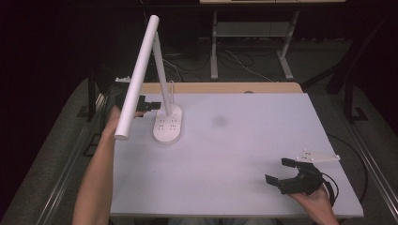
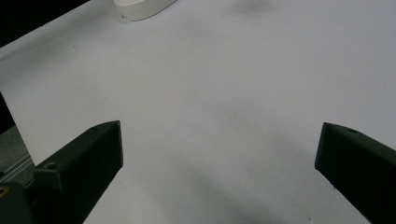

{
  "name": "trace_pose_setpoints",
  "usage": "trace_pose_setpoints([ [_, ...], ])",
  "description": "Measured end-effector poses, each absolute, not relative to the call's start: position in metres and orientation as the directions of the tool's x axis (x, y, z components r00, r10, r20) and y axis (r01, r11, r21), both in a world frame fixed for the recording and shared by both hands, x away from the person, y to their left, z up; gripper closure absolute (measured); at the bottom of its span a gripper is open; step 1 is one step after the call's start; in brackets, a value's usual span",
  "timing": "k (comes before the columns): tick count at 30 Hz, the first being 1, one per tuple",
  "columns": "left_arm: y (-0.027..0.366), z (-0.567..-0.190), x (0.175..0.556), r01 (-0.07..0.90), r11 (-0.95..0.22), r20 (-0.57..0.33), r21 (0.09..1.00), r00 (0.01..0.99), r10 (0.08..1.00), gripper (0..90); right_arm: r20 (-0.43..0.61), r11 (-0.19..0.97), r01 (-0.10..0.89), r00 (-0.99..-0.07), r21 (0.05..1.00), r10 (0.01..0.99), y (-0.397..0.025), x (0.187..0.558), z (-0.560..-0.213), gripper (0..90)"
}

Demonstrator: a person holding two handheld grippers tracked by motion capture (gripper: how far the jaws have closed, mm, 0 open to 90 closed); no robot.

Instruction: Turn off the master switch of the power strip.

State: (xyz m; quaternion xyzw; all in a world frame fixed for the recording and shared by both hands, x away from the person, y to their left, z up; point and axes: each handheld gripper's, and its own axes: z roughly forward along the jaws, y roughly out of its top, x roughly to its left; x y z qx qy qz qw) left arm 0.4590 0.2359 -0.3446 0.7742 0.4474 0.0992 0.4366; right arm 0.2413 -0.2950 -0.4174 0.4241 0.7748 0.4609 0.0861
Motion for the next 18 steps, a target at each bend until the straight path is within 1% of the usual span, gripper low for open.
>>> trace_pose_setpoints([
  [1, 0.237, -0.345, 0.461, 0.6, -0.228, -0.232, 0.767, 0.59, 0.774, 6.4, 0.255, 0.216, 0.576, -0.626, 0.789, 0.737, -0.295, 0.241, -0.417, 0.3],
  [5, 0.238, -0.345, 0.465, 0.606, -0.22, -0.224, 0.765, 0.57, 0.791, 7.2, 0.257, 0.21, 0.577, -0.621, 0.789, 0.741, -0.296, 0.241, -0.417, 0.3],
  [12, 0.244, -0.352, 0.473, 0.617, -0.183, -0.242, 0.765, 0.54, 0.806, 12.9, 0.253, 0.212, 0.577, -0.619, 0.789, 0.743, -0.296, 0.241, -0.417, 0.3],
  [18, 0.247, -0.356, 0.476, 0.627, -0.167, -0.258, 0.761, 0.528, 0.809, 15.7, 0.251, 0.216, 0.576, -0.622, 0.788, 0.742, -0.295, 0.242, -0.419, 0.3],
])
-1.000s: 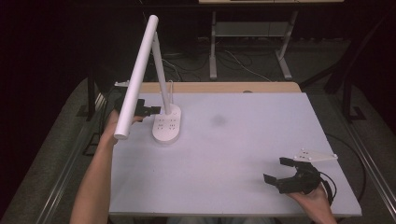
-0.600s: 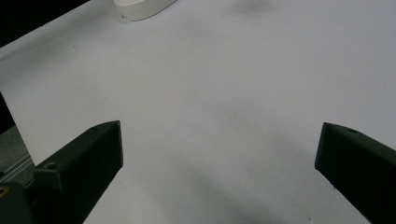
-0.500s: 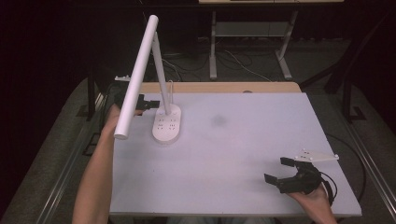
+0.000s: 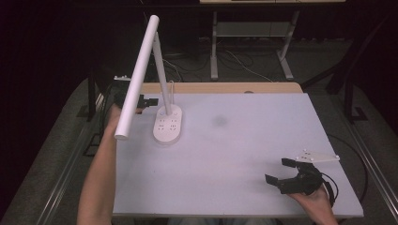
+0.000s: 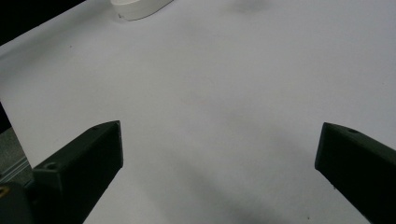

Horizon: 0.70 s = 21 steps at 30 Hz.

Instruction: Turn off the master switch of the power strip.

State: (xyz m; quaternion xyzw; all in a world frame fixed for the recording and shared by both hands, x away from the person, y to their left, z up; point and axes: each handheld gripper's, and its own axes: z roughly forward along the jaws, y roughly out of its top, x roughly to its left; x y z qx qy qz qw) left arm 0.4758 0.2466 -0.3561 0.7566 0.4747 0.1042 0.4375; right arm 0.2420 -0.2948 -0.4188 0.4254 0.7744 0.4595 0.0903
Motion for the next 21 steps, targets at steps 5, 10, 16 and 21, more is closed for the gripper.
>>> trace_pose_setpoints([
  [5, 0.247, -0.3592, 0.4779, 0.635, -0.158, -0.267, 0.756, 0.52, 0.811, 18.4, 0.254, 0.213, 0.578, -0.62, 0.788, 0.742, -0.2939, 0.2414, -0.4183, 0.3],
  [10, 0.2446, -0.3617, 0.4796, 0.636, -0.146, -0.265, 0.758, 0.505, 0.822, 28.4, 0.251, 0.213, 0.575, -0.62, 0.79, 0.743, -0.2944, 0.2417, -0.4186, 0.3],
  [16, 0.2425, -0.3635, 0.4806, 0.641, -0.142, -0.271, 0.755, 0.501, 0.822, 40.8, 0.247, 0.217, 0.573, -0.622, 0.79, 0.743, -0.2944, 0.2421, -0.4186, 0.3],
  [21, 0.2411, -0.3647, 0.4816, 0.638, -0.143, -0.267, 0.757, 0.501, 0.823, 55.5, 0.249, 0.213, 0.575, -0.619, 0.79, 0.745, -0.2946, 0.2419, -0.4183, 0.3],
])
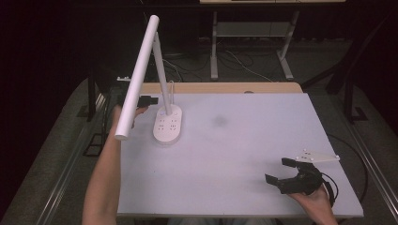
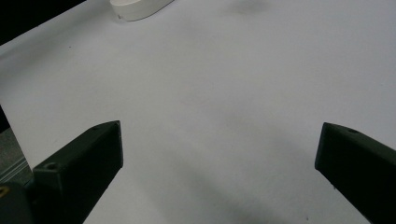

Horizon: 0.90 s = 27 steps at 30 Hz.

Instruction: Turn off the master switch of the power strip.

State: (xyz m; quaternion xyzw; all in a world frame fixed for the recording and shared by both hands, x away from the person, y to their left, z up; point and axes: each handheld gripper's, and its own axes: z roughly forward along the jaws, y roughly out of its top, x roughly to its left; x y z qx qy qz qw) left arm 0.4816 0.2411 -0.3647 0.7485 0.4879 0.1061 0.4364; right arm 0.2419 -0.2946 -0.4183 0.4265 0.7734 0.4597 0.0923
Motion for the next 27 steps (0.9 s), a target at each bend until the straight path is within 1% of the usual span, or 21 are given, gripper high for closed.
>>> trace_pose_setpoints([
  [1, 0.24, -0.365, 0.481, 0.633, -0.147, -0.257, 0.76, 0.502, 0.826, 60.7, 0.25, 0.214, 0.575, -0.619, 0.789, 0.744, -0.295, 0.242, -0.418, 0.3],
  [3, 0.239, -0.365, 0.482, 0.63, -0.138, -0.267, 0.764, 0.503, 0.822, 68.8, 0.247, 0.215, 0.574, -0.62, 0.79, 0.745, -0.295, 0.242, -0.419, 0.3],
  [10, 0.236, -0.369, 0.486, 0.627, -0.146, -0.258, 0.765, 0.505, 0.824, 89.1, 0.242, 0.216, 0.57, -0.62, 0.792, 0.746, -0.295, 0.242, -0.418, 0.2],
  [27, 0.229, -0.39, 0.493, 0.672, -0.16, -0.272, 0.723, 0.49, 0.828, 89.4, 0.242, 0.223, 0.573, -0.622, 0.789, 0.745, -0.295, 0.243, -0.419, 0.3],
])
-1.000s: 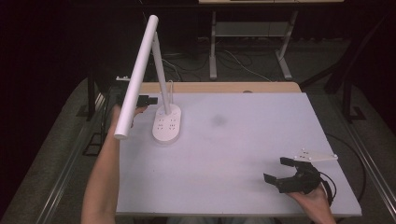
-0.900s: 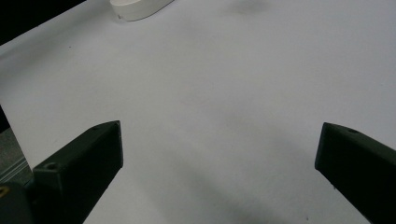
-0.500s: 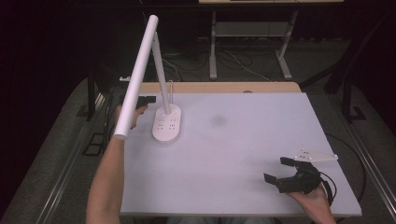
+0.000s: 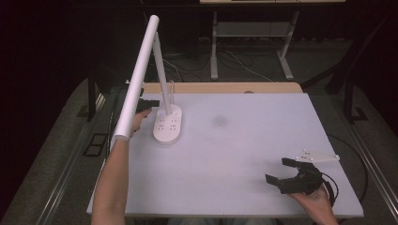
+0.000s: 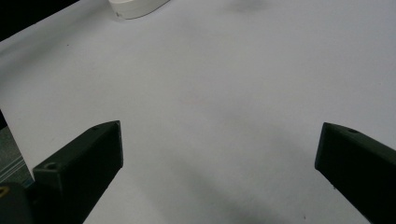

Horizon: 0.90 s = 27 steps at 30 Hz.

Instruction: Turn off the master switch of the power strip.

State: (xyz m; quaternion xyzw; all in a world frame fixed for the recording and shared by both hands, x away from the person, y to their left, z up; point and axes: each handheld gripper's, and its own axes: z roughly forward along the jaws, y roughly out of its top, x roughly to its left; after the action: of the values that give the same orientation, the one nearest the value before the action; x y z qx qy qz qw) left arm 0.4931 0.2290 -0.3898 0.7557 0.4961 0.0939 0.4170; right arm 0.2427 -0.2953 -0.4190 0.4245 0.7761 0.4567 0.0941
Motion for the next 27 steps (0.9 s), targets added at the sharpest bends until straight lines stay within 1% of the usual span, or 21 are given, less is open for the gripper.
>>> trace_pose_setpoints([
  [10, 0.228, -0.405, 0.494, 0.694, -0.151, -0.282, 0.704, 0.468, 0.837, 89.5, 0.245, 0.222, 0.578, -0.619, 0.785, 0.746, -0.295, 0.242, -0.419, 0.3],
  [13, 0.227, -0.41, 0.492, 0.702, -0.126, -0.3, 0.701, 0.451, 0.841, 89.4, 0.244, 0.224, 0.577, -0.621, 0.785, 0.745, -0.294, 0.242, -0.42, 0.3],
  [18, 0.225, -0.419, 0.492, 0.718, -0.122, -0.309, 0.685, 0.439, 0.844, 89.5, 0.243, 0.227, 0.577, -0.623, 0.784, 0.744, -0.293, 0.242, -0.419, 0.3],
  [27, 0.227, -0.424, 0.493, 0.719, -0.092, -0.334, 0.689, 0.428, 0.84, 89.2, 0.244, 0.225, 0.577, -0.622, 0.785, 0.744, -0.294, 0.242, -0.42, 0.3],
])
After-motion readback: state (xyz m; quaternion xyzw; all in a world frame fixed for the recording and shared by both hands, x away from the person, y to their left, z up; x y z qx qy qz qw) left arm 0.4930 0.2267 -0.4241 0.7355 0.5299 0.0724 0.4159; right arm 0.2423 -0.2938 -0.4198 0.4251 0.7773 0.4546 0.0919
